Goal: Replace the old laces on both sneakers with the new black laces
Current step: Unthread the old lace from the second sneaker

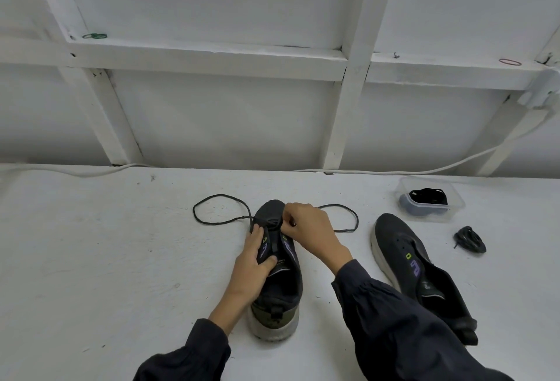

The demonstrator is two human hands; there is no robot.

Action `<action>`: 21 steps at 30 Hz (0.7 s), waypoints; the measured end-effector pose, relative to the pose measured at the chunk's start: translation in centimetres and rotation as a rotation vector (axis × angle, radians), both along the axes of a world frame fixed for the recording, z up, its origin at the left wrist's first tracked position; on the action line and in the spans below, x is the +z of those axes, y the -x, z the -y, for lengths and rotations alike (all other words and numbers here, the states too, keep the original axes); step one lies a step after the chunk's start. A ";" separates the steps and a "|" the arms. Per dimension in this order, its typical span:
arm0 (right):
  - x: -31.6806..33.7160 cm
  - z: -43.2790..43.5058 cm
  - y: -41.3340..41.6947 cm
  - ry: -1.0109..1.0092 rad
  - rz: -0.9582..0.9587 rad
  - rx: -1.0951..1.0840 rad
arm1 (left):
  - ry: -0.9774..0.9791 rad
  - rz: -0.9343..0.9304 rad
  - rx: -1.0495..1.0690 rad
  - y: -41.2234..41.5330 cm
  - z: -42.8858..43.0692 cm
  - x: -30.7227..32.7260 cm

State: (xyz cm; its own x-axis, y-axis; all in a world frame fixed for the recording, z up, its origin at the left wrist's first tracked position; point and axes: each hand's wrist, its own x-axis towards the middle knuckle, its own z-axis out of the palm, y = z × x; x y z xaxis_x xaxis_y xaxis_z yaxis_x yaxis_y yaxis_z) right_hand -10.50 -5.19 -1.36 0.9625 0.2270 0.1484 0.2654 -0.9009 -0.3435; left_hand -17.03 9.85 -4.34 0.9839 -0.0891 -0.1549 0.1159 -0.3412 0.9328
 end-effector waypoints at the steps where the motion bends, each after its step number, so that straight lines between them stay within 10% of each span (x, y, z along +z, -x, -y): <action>1: 0.0 0.1 -0.2 -0.012 0.003 -0.007 | -0.002 0.002 -0.006 0.0 0.0 0.0; 13: -0.9 1.9 -0.4 -0.588 -0.255 -0.086 | -0.030 0.011 -0.016 0.1 0.1 -0.2; 21: -0.6 0.8 -0.4 -0.363 -0.120 -0.162 | -0.017 0.006 -0.024 0.1 0.0 -0.2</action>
